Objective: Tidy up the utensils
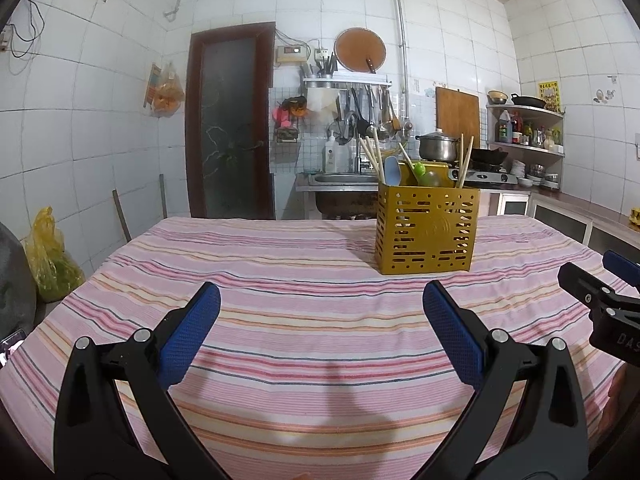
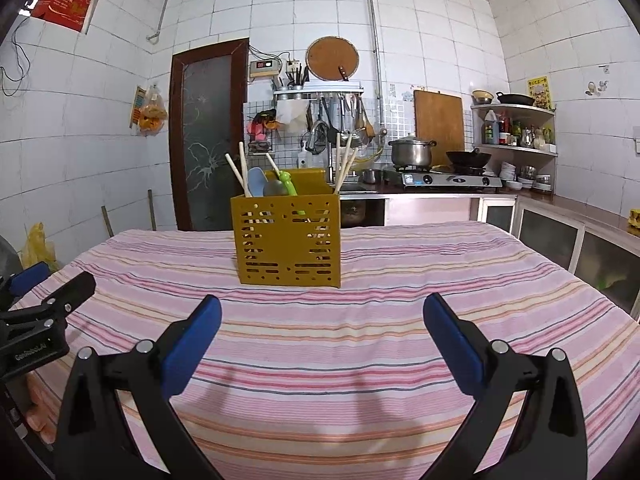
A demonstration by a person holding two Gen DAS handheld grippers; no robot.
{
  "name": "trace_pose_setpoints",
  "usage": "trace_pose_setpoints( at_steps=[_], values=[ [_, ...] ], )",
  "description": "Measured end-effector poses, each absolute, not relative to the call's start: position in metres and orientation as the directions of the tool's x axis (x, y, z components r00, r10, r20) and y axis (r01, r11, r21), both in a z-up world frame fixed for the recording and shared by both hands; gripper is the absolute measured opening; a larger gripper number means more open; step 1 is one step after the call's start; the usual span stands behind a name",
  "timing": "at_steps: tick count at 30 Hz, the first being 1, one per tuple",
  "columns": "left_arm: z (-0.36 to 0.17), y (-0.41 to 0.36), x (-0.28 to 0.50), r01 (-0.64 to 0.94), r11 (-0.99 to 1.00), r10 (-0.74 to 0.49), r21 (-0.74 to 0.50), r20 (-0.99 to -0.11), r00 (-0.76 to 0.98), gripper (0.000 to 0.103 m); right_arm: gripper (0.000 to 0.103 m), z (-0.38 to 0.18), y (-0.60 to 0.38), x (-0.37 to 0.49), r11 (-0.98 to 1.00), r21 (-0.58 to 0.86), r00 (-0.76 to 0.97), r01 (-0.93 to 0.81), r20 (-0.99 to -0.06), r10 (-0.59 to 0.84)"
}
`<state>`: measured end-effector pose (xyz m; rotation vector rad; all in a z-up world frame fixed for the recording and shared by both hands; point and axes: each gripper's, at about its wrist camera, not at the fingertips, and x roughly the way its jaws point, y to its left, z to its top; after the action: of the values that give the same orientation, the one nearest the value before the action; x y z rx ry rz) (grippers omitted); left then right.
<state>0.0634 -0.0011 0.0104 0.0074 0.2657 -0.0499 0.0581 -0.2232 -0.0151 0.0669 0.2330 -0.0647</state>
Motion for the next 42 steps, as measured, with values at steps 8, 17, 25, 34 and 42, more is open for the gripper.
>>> trace_pose_setpoints(
  at_steps=[8,17,25,34,42],
  values=[
    [0.0107,-0.0008,0.0616,0.046,0.999,-0.045,0.0,-0.258,0.965,0.098,0.099,-0.0148,-0.2235,0.055,0.993,0.044,0.969,0.111,-0.225,-0.098],
    [0.011,-0.0017,0.0608,0.048,0.999,-0.046,0.0,-0.261,0.964,0.098,0.099,-0.0141,-0.2232,0.0524,0.992,0.029,0.97,0.12,-0.215,-0.112],
    [0.0115,-0.0017,0.0603,0.049,0.999,-0.048,0.0,-0.258,0.965,0.098,0.099,-0.014,-0.2243,0.0511,0.992,0.026,0.97,0.127,-0.212,-0.119],
    [0.011,-0.0043,0.0583,0.054,0.999,-0.051,0.003,-0.252,0.966,0.098,0.099,-0.0144,-0.225,0.0502,0.992,0.022,0.97,0.128,-0.21,-0.12],
    [0.0113,-0.0058,0.0573,0.058,0.998,-0.055,0.007,-0.246,0.968,0.098,0.099,-0.0143,-0.2252,0.05,0.992,0.022,0.97,0.127,-0.21,-0.12]
  ],
)
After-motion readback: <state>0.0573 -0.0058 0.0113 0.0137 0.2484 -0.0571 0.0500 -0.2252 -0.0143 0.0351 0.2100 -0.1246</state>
